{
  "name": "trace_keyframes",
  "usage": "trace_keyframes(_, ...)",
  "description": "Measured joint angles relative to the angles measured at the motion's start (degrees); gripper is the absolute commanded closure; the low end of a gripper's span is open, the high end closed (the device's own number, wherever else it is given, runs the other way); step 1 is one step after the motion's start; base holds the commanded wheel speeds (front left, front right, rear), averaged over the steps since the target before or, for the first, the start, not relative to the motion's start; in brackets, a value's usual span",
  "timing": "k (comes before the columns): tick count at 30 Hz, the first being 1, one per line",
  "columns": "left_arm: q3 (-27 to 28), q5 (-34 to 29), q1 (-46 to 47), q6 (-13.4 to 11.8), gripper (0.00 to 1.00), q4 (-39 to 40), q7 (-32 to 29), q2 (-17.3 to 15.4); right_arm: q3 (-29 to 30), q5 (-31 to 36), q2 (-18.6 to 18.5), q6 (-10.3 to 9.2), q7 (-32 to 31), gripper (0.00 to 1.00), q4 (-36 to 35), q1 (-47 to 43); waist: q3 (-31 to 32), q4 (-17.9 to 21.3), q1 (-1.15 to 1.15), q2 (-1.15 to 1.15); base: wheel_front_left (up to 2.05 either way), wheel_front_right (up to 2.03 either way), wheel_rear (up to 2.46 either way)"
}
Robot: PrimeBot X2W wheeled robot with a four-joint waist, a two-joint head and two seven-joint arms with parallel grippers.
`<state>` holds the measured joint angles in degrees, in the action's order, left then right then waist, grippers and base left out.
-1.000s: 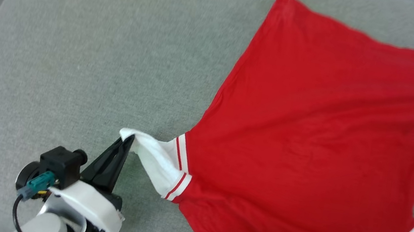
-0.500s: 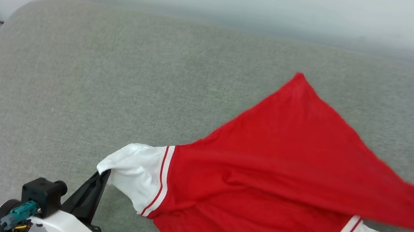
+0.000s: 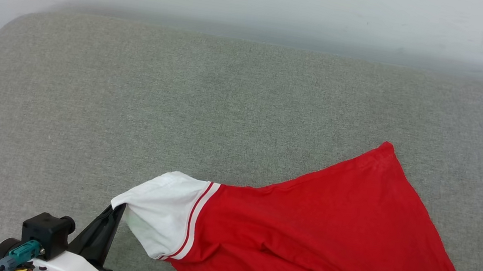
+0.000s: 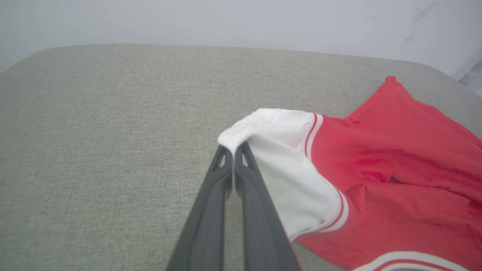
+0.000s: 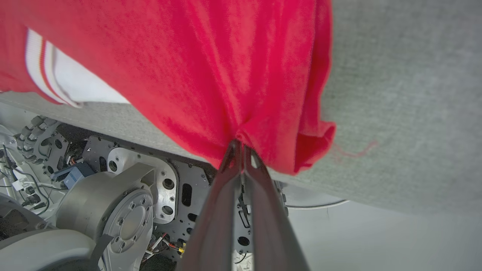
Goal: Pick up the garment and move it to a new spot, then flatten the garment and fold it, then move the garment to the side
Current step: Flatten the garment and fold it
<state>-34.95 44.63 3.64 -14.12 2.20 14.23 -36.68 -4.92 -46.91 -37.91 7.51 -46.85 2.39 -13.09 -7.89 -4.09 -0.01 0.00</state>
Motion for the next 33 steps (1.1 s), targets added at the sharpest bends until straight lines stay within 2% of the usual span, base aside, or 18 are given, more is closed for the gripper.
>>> trace_keyframes(4, 0.0, 0.0, 0.0, 0.0, 1.00, -0.2, 0.0, -0.1, 2.0, 2.2, 2.0, 0.00, 3.0, 1.00, -0.7, -0.8, 0.0, 0.3, 0.00, 0.00, 0.00, 0.00, 0.00)
trace_keyframes(5, 0.0, 0.0, 0.0, -0.1, 1.00, -0.2, 0.0, -0.1, 2.8, 2.3, 2.7, 0.00, 3.8, 0.55, -1.0, -0.5, 0.1, 0.4, 0.01, 0.00, 0.00, 0.00, 0.00)
trace_keyframes(6, 0.0, 0.0, 0.0, -0.2, 1.00, -0.2, -0.1, -0.1, 3.4, 3.0, 3.0, 0.00, 4.9, 0.00, -1.6, -0.2, 0.3, 0.5, 0.01, 0.00, 0.00, 0.00, 0.00)
trace_keyframes(13, -0.4, -0.1, 0.0, -0.5, 1.00, 0.3, -0.5, -0.1, 9.2, 3.6, 2.6, -0.01, 8.2, 0.00, -6.6, 4.2, 0.9, 0.0, 0.01, 0.00, 0.00, 0.00, 0.00)
trace_keyframes(19, -1.2, -0.8, 1.7, -0.5, 1.00, 0.9, -1.0, 0.6, 10.7, 4.1, -0.3, -0.01, 6.6, 0.00, -10.0, 12.3, -0.3, -1.3, 0.01, 0.00, 0.00, 0.00, 0.00)
trace_keyframes(26, -2.0, -2.0, 5.0, 0.5, 1.00, 0.8, -1.2, 1.7, 5.0, 5.8, -2.3, -0.01, -0.5, 0.00, -9.6, 26.4, -3.1, -3.2, 0.02, 0.00, 0.00, 0.00, 0.00)
trace_keyframes(33, -3.1, -3.1, 8.0, 1.5, 1.00, 0.2, -1.2, 3.5, -3.5, 8.1, -0.7, -0.01, -7.1, 0.00, -1.0, 40.9, -6.3, -5.5, 0.02, 0.00, 0.00, 0.00, 0.00)
